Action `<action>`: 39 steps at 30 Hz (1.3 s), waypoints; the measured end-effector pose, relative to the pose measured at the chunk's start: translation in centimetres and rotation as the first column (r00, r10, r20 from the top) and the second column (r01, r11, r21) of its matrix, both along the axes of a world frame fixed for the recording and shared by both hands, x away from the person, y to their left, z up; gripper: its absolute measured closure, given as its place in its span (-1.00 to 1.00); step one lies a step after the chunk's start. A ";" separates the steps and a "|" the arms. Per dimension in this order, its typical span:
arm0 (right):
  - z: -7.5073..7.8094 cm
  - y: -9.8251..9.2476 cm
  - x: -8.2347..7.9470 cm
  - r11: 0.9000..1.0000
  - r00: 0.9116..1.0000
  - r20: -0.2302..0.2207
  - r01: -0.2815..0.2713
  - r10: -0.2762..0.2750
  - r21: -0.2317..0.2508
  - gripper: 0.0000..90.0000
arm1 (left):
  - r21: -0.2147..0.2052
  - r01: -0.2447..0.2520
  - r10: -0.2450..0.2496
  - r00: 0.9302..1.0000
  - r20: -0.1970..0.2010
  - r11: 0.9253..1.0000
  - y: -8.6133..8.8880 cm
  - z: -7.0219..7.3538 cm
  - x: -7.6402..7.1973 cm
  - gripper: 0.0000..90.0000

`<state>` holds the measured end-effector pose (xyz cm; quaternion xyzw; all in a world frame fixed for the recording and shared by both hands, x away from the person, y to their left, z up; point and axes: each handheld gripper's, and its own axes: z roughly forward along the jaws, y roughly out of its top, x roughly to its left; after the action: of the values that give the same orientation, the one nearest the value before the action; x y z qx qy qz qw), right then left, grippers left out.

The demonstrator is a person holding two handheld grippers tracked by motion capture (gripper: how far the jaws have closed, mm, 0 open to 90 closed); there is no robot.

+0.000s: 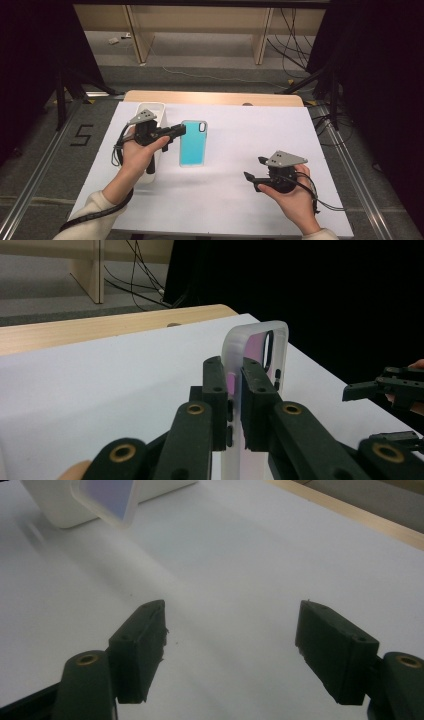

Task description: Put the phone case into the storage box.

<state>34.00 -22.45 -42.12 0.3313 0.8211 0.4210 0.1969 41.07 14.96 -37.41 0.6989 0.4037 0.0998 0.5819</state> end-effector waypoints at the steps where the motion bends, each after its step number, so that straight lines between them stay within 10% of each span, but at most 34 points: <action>1: 0.0 0.0 0.0 1.000 1.000 -0.003 0.003 -0.003 0.000 -0.35 | 0.000 -0.002 0.002 1.000 0.001 1.000 0.0 0.0 0.0 0.83; 39: 0.4 -2.4 -0.3 0.996 0.997 0.062 0.049 -0.053 0.071 -0.47 | -0.018 -0.028 0.029 0.999 0.024 0.999 1.4 1.0 0.1 0.83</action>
<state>33.66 -24.88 -41.68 0.3451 0.7907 0.4543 0.2221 41.19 16.32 -36.37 0.6867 0.4074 0.1131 0.5913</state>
